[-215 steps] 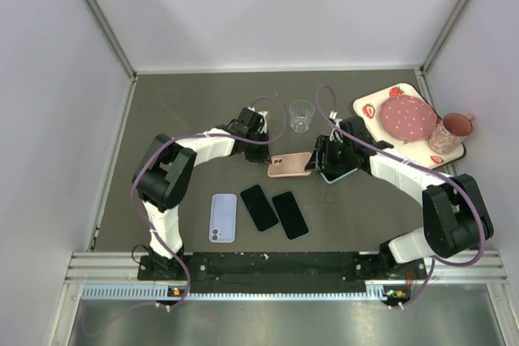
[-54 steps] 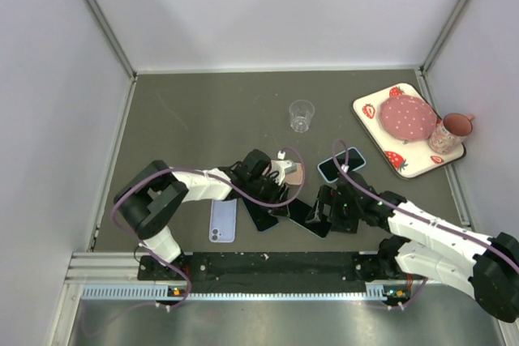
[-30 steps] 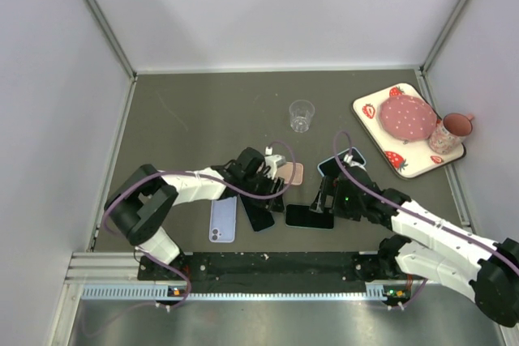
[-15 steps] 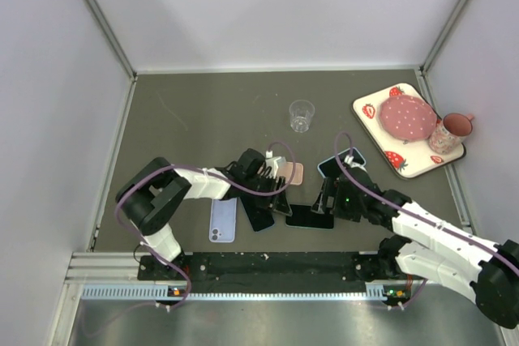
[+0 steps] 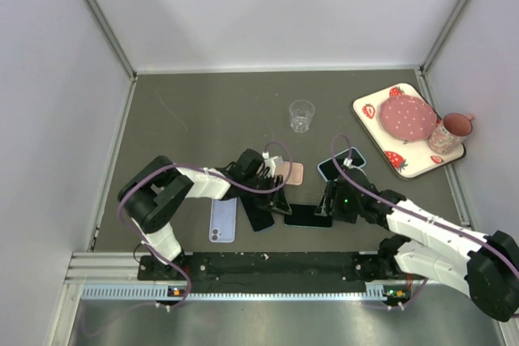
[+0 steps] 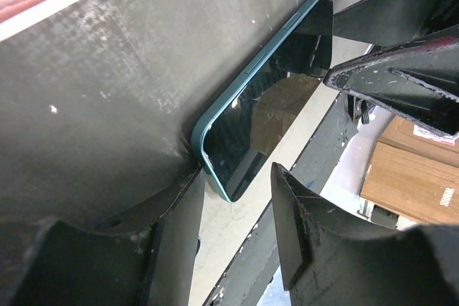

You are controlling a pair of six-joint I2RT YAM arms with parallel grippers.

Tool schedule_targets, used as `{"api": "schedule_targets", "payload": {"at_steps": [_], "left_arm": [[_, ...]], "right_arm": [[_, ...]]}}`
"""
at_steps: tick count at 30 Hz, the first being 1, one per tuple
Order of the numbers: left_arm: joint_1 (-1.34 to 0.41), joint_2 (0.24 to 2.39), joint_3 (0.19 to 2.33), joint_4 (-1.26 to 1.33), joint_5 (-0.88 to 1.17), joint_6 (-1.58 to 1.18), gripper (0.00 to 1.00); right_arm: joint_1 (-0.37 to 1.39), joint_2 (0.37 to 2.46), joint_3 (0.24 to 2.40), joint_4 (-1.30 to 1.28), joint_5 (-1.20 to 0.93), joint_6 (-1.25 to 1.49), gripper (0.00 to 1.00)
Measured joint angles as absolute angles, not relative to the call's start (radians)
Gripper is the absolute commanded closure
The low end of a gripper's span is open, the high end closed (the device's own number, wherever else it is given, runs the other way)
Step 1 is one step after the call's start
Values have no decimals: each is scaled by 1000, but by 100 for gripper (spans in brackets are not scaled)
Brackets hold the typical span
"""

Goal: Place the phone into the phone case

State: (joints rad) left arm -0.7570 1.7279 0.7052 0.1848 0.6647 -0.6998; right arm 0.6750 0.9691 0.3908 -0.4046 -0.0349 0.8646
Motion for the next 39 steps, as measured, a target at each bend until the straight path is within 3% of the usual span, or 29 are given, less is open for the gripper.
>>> {"api": "schedule_targets", "payload": {"at_steps": [4,13,16,17,20,26,29,33,39], "left_arm": [[-748,1728,702,185,663,-713,54],[-749,1716,632,340,641,-764,61],[-752,1708,619,359,627,-768,73],[-752,1708,617,362,629,-768,83],[-749,1687,615,389,670,-782,100],[-757,1633,617,422,682,-775,100],[-761,1605,619,388,659,-752,100],[-756,1545,637,296,614,-701,100],[-654,1452,647,170,574,-626,100]], "right_arm": [[668,974,380,-383,-36,864,53],[664,965,316,-229,-100,905,55],[665,949,301,-213,-104,913,55],[665,948,301,-212,-106,915,55],[664,939,301,-221,-101,913,53],[664,914,304,-229,-105,899,44],[664,898,330,-259,-108,880,31],[661,864,400,-279,-108,839,3],[629,866,516,-278,-123,757,1]]}}
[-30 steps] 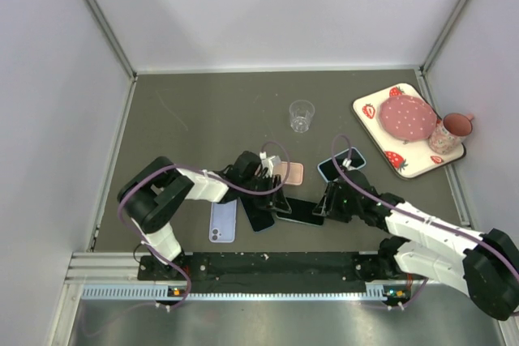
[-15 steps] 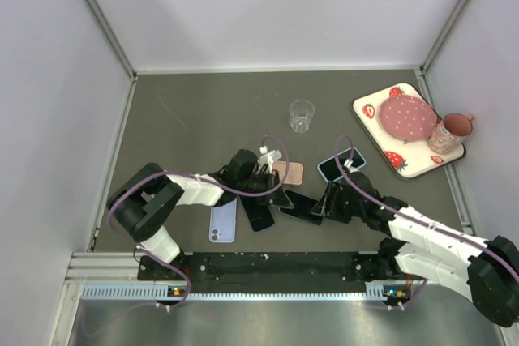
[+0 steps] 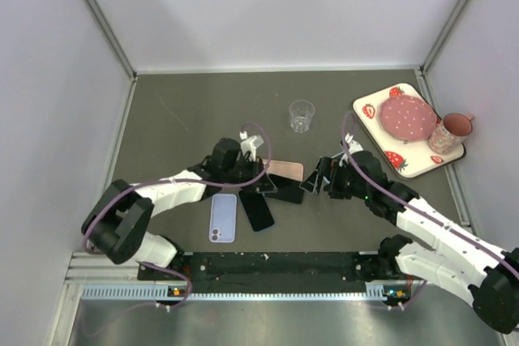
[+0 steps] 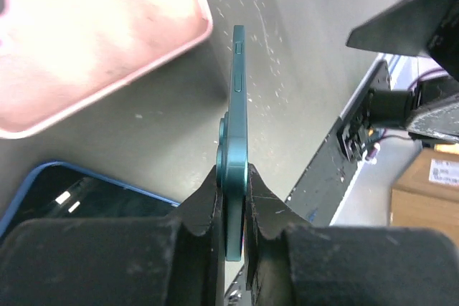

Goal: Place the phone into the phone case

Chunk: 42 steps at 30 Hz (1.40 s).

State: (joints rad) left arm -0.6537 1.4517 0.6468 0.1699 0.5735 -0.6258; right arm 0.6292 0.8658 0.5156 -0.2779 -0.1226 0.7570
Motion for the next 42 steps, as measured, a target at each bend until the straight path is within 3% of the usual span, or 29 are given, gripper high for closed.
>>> {"api": "schedule_targets", "payload": {"at_steps": [5,14,22,36,39,42], "left_arm": [[-518,1337,634,108,593,-586,100],[-353,1140,556,187,814,-607,100],[-335,1075,521,362,978,-706,100],[-335,1035,507,503,1069,-786,100],[-335,1031,495,530,1075,-800,100],[-335,1031,485,569,1087,-828,100]], "right_arm": [[623,899,573,-275,-150,696,1],[620,939,611,-178,-311,620,1],[619,937,624,-52,-436,623,3],[619,952,637,60,-504,651,8],[619,966,638,80,-516,656,11],[619,981,638,97,-533,666,26]]}}
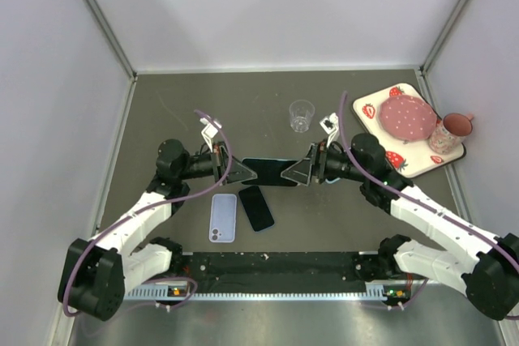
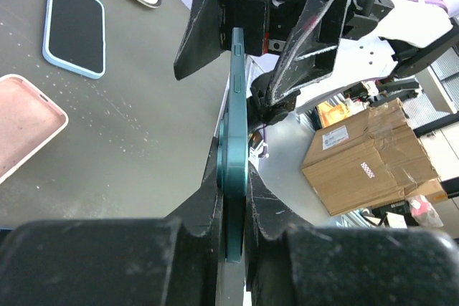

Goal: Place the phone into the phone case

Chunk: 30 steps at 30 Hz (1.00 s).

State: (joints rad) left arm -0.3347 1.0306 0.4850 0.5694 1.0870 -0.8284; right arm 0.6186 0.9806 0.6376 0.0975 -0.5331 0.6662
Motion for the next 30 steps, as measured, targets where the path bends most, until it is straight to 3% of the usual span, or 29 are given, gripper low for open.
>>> {"api": "schedule_targets", "payload": {"at_steps": [4,8,23,27,30], "left_arm": [[-335,1031,482,622,1096,-863,100],[-335,1031,482,653,1102,-881,100],[-335,1022,455,732,1069,-922,100],[-335,1004,451,732,1056,-922,100],[-335,992,450,731,1054,-922,100]], "right_arm": [[619,987,637,152,-564,692,49],[619,986,636,204,-592,715,65],[619,976,635,236,-628,737,49],[619,957,633,237,-625,738,50],[619,942,621,245,-627,741,57]]}}
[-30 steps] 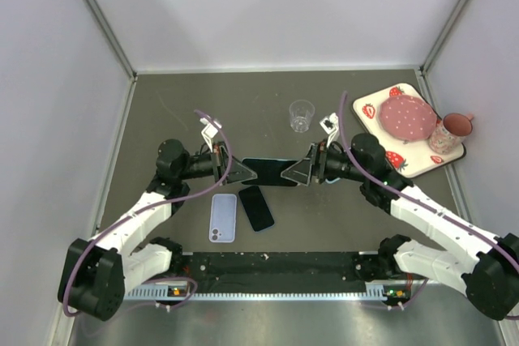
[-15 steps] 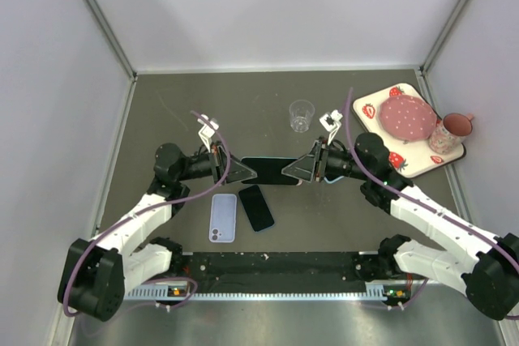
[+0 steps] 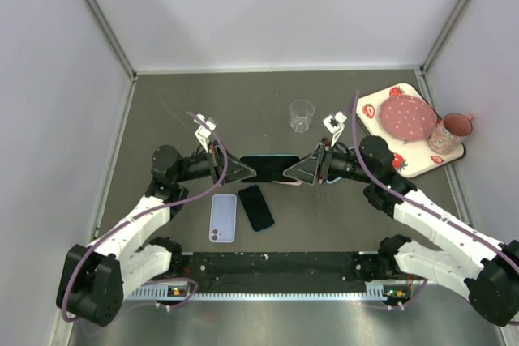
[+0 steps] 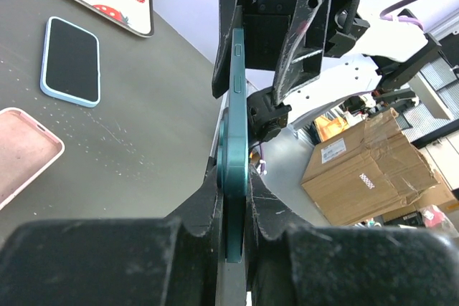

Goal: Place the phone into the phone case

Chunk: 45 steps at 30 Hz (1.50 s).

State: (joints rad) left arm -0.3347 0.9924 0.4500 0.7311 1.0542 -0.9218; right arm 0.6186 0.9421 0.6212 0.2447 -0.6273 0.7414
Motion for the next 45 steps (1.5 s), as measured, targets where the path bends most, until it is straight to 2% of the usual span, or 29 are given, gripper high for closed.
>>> {"api": "schedule_targets", "payload": {"at_steps": [2,6,7,13,14,16,19,20,23,33,45], "left_arm": [[-335,990,450,731,1055,-922,100],[-335,984,449,733,1064,-926,100],[-335,979,448,734,1064,-933,100],[-329,978,447,785,1082,-994,98],[-329,978,447,789,1085,-997,91],[-329,976,447,784,1083,-993,83],[-331,959,448,723,1067,-952,62],[-332,952,449,688,1050,-925,53],[-332,944,462,572,985,-834,43],[-332,948,610,139,734,-531,39],[-335,1099,694,-165,458,-363,40]], "right_arm": [[619,937,613,248,-632,746,65],[616,934,593,264,-640,756,98],[613,934,588,275,-653,760,100],[610,929,583,354,-722,780,100],[610,929,583,358,-726,782,100],[608,928,583,354,-727,779,100],[608,923,583,331,-724,767,100],[608,921,583,323,-722,768,100],[610,911,584,268,-683,761,100],[583,928,599,78,-569,733,100],[297,963,588,-56,-593,741,100]]}}
